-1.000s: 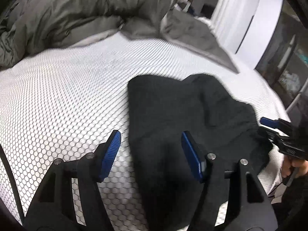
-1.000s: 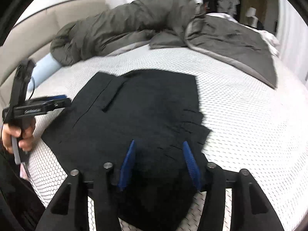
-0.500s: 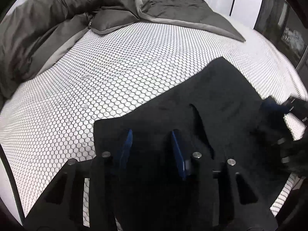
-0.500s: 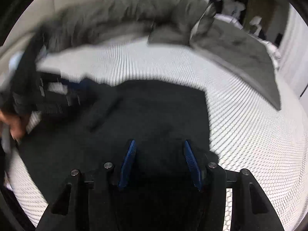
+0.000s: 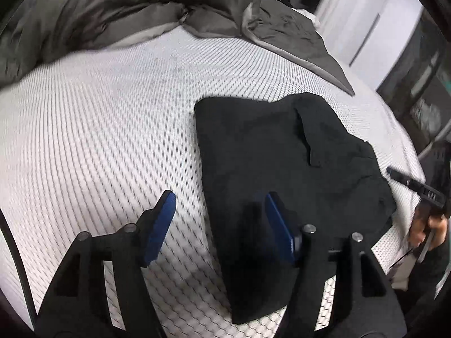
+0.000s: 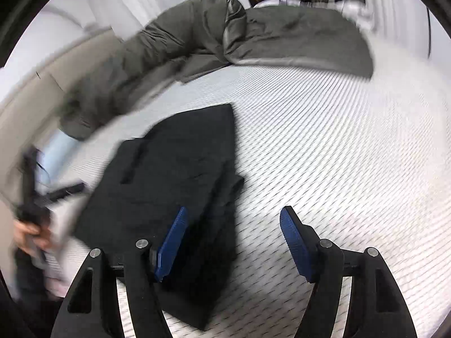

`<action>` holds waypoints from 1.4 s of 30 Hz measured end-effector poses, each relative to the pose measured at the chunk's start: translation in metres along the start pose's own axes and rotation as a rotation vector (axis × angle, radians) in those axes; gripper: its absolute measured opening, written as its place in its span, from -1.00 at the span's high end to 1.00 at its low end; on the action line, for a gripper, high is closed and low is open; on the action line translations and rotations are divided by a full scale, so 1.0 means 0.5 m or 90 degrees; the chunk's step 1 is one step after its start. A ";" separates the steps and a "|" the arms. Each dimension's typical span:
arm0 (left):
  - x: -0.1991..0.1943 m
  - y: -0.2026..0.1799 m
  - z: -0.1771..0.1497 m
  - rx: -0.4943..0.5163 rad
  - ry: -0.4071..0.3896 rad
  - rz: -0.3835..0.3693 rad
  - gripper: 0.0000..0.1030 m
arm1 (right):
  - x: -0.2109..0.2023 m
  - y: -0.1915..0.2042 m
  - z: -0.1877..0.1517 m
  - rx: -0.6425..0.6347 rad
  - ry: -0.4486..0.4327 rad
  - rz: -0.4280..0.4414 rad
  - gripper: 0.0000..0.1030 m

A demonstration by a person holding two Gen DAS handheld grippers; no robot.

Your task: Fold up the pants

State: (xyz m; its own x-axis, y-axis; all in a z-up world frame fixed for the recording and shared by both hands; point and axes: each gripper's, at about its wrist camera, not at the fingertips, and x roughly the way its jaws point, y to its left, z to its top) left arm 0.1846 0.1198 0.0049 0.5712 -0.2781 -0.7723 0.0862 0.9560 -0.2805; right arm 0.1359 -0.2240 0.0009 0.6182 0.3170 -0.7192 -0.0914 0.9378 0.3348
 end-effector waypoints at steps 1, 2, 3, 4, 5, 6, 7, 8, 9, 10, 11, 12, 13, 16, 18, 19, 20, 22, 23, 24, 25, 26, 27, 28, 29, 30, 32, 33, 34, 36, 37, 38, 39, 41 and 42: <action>0.012 0.017 -0.015 -0.027 0.011 -0.018 -0.21 | 0.005 0.007 -0.005 0.001 0.008 0.025 -0.41; 0.023 0.027 -0.029 -0.059 0.025 -0.039 -0.21 | 0.015 0.011 -0.006 -0.003 0.020 0.040 -0.44; 0.030 0.035 -0.041 -0.079 0.030 -0.054 -0.21 | 0.025 0.018 -0.013 -0.005 0.034 0.053 -0.49; 0.039 0.043 -0.049 -0.095 0.032 -0.071 -0.15 | 0.043 0.023 -0.016 -0.003 0.058 0.055 -0.50; 0.042 0.046 -0.055 -0.098 0.032 -0.085 0.02 | 0.063 0.024 -0.018 -0.001 0.080 0.038 -0.50; 0.045 0.049 -0.058 -0.100 0.036 -0.102 0.15 | 0.072 0.022 -0.019 0.003 0.087 0.033 -0.50; 0.048 0.052 -0.055 -0.106 0.041 -0.120 0.33 | 0.088 0.019 -0.016 0.012 0.094 0.041 -0.36; 0.052 0.058 -0.045 -0.117 0.040 -0.124 0.45 | 0.095 0.021 -0.015 0.014 0.089 0.053 -0.10; 0.057 0.062 -0.035 -0.122 0.038 -0.126 0.48 | 0.108 0.024 -0.007 0.014 0.090 0.069 0.23; 0.061 0.064 -0.024 -0.120 0.038 -0.121 0.50 | 0.118 0.027 0.001 0.014 0.089 0.069 0.31; 0.067 0.066 -0.010 -0.116 0.037 -0.111 0.51 | 0.126 0.032 0.013 0.012 0.084 0.057 0.33; 0.071 0.067 0.002 -0.111 0.037 -0.102 0.51 | 0.132 0.040 0.027 0.014 0.068 0.045 0.38; 0.077 0.069 0.018 -0.106 0.034 -0.089 0.51 | 0.140 0.047 0.037 0.017 0.056 0.036 0.39; 0.089 0.074 0.057 -0.091 0.021 -0.042 0.51 | 0.172 0.060 0.060 0.030 0.041 0.010 0.40; 0.096 0.082 0.073 -0.084 0.016 -0.030 0.50 | 0.187 0.063 0.074 0.029 0.043 0.002 0.37; 0.097 0.085 0.073 -0.087 0.018 -0.030 0.48 | 0.193 0.068 0.079 0.023 0.046 -0.005 0.30; 0.100 0.095 0.087 -0.087 0.019 -0.023 0.46 | 0.192 0.074 0.080 0.010 0.049 -0.017 0.20; 0.088 0.083 0.086 -0.065 0.006 0.016 0.45 | 0.179 0.083 0.078 -0.021 0.045 -0.042 -0.23; 0.078 0.072 0.081 -0.053 0.000 0.035 0.34 | 0.171 0.088 0.077 -0.035 0.038 -0.052 -0.32; 0.061 0.060 0.070 -0.043 -0.010 0.050 0.24 | 0.157 0.090 0.069 -0.048 0.030 -0.062 -0.50; 0.044 0.047 0.057 -0.036 -0.024 0.053 -0.01 | 0.139 0.093 0.063 -0.060 0.019 -0.073 -0.55; 0.022 0.030 0.039 -0.031 -0.045 0.059 -0.32 | 0.121 0.094 0.054 -0.071 0.006 -0.076 -0.56; 0.001 0.009 0.022 -0.020 -0.072 0.072 -0.47 | 0.100 0.101 0.045 -0.083 -0.011 -0.081 -0.61; -0.012 -0.004 0.011 -0.009 -0.089 0.080 -0.65 | 0.083 0.108 0.035 -0.091 -0.028 -0.088 -0.70; -0.031 -0.026 -0.005 0.013 -0.117 0.097 -0.66 | 0.067 0.115 0.023 -0.098 -0.045 -0.092 -0.73; -0.044 -0.044 -0.017 0.030 -0.134 0.110 -0.68 | 0.046 0.127 0.008 -0.109 -0.065 -0.089 -0.77; -0.071 -0.077 -0.041 0.059 -0.171 0.131 -0.89 | 0.006 0.147 -0.026 -0.139 -0.089 -0.070 -0.82; -0.084 -0.087 -0.053 0.067 -0.199 0.139 -0.99 | -0.016 0.162 -0.044 -0.160 -0.102 -0.052 -0.86; -0.101 -0.100 -0.067 0.073 -0.232 0.144 -0.99 | -0.036 0.175 -0.056 -0.177 -0.117 -0.047 -0.91; -0.126 -0.119 -0.092 0.081 -0.258 0.139 -0.99 | -0.061 0.199 -0.075 -0.196 -0.151 -0.048 -1.00; -0.137 -0.124 -0.104 0.077 -0.268 0.131 -0.99 | -0.082 0.208 -0.089 -0.202 -0.175 -0.044 -1.00; -0.146 -0.128 -0.115 0.076 -0.276 0.126 -0.99 | -0.100 0.214 -0.101 -0.206 -0.192 -0.036 -1.00; -0.158 -0.131 -0.128 0.077 -0.284 0.121 -0.99 | -0.116 0.219 -0.114 -0.206 -0.211 -0.031 -1.00; -0.178 -0.132 -0.158 0.076 -0.301 0.117 -0.99 | -0.146 0.229 -0.141 -0.209 -0.244 -0.026 -1.00; -0.186 -0.130 -0.170 0.074 -0.303 0.114 -0.99 | -0.154 0.233 -0.153 -0.212 -0.254 -0.028 -1.00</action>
State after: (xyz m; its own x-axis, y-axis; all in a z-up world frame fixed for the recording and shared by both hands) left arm 0.0563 0.0756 0.0463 0.8908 -0.0624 -0.4502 0.0282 0.9962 -0.0822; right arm 0.0178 -0.1282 0.0487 0.8708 0.2581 -0.4184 -0.2615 0.9639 0.0502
